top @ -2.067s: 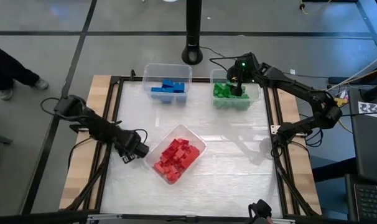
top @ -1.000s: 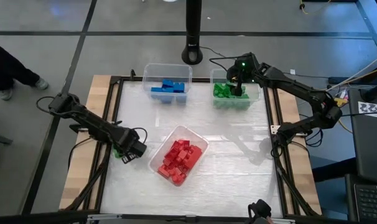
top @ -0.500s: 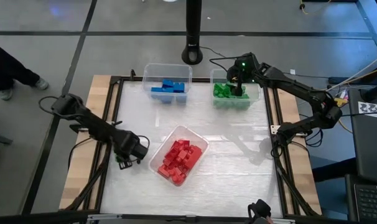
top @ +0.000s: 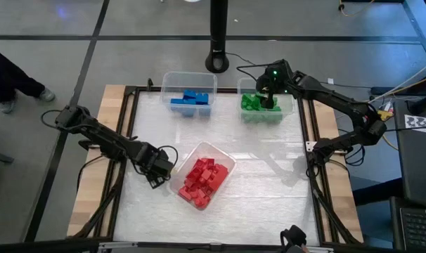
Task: Sort blocks
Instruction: Put the green game piece into the top right transparent bin
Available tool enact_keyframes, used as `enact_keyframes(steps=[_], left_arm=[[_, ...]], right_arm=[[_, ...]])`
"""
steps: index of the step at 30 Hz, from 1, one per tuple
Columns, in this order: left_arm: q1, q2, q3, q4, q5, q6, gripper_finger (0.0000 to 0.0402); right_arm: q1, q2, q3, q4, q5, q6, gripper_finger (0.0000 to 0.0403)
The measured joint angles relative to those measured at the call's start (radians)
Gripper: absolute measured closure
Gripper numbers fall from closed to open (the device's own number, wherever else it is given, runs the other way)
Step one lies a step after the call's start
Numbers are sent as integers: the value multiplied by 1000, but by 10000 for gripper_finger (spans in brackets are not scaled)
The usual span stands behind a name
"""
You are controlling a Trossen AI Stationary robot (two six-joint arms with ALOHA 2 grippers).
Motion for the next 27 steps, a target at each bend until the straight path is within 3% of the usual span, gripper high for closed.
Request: enact_keyframes(steps=[5, 9, 14, 21, 27], left_arm=[[-48, -70, 60, -82, -21, 14, 231], [-167, -124, 63, -91, -86, 6, 231], [-303, -128, 23, -21, -203, -141, 231], [-321, -127, -10, 32, -306, -95, 221], [-322, -127, -10, 28, -347, -35, 170]], right_arm=[[0, 0, 0, -6, 0, 0, 13], [0, 0, 0, -12, 0, 0, 13], [0, 0, 0, -17, -26, 0, 13], [0, 0, 0, -5, -44, 0, 13], [0, 0, 0, 1, -44, -3, 13]])
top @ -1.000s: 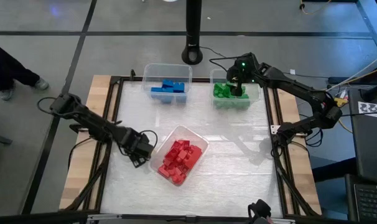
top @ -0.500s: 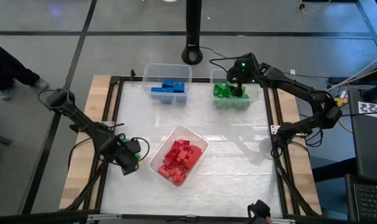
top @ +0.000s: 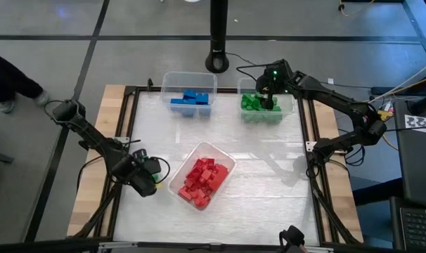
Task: Sort blocks
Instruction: Put the green game piece into the top right transparent bin
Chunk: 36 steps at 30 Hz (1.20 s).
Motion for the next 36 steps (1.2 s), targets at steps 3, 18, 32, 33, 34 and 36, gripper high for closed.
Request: enact_keyframes(steps=[3, 18, 32, 33, 34, 36], left_arm=[[-7, 0, 0, -9, 11, 49, 149], [-244, 4, -40, -52, 2, -142, 158], [-270, 137, -111, 14, -199, -55, 159], [-270, 147, -111, 20, -221, -53, 159], [-270, 155, -111, 27, -239, -49, 159], [-270, 171, -111, 48, -271, -13, 159]], right_arm=[[0, 0, 0, 0, 0, 0, 13], [0, 0, 0, 3, 0, 0, 13], [0, 0, 0, 3, 0, 0, 13], [0, 0, 0, 3, 0, 0, 13], [0, 0, 0, 3, 0, 0, 13], [0, 0, 0, 3, 0, 1, 13]])
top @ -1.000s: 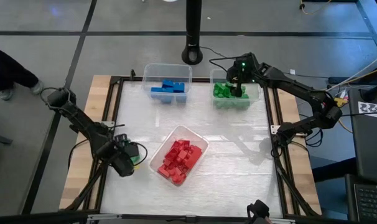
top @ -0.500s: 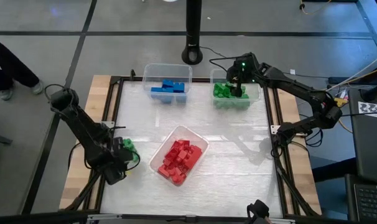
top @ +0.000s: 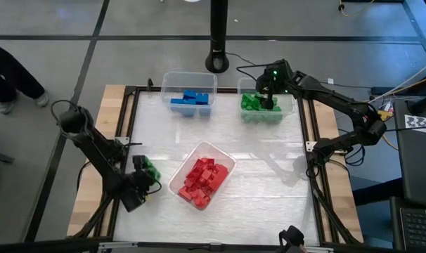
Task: Sort blocks
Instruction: Put the green game piece into the top right transparent bin
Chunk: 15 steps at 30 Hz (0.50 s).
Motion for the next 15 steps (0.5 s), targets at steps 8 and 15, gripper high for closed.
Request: enact_keyframes(steps=[8, 15], left_arm=[[6, 101, 0, 21, -115, 39, 159], [47, 204, 1, 62, -138, 65, 211]], right_arm=[[0, 0, 0, 0, 0, 1, 13], [0, 0, 0, 0, 0, 1, 13]])
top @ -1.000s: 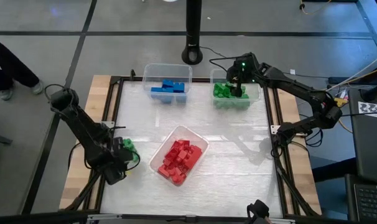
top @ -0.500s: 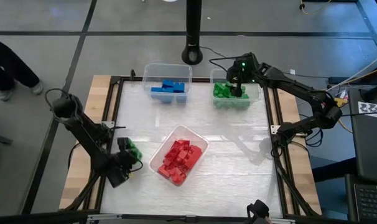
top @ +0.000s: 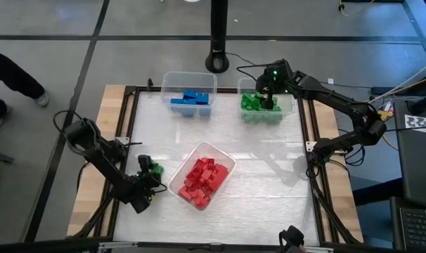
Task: Sort blocks
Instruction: Put the green game piece into the top right transparent bin
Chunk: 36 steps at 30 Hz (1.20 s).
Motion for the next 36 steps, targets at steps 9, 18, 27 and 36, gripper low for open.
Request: enact_keyframes(steps=[9, 18, 27, 36], left_arm=[[52, -10, 19, 6, -3, 2, 367], [90, -108, 142, -201, 30, -89, 388], [112, -296, 236, -395, -32, -195, 390], [112, -519, 285, -456, -250, -255, 389]], right_arm=[[0, 0, 0, 0, 0, -1, 13], [0, 0, 0, 1, 0, -3, 13], [0, -9, 31, 0, -35, -29, 13], [1, -10, 69, 88, -125, 65, 13]])
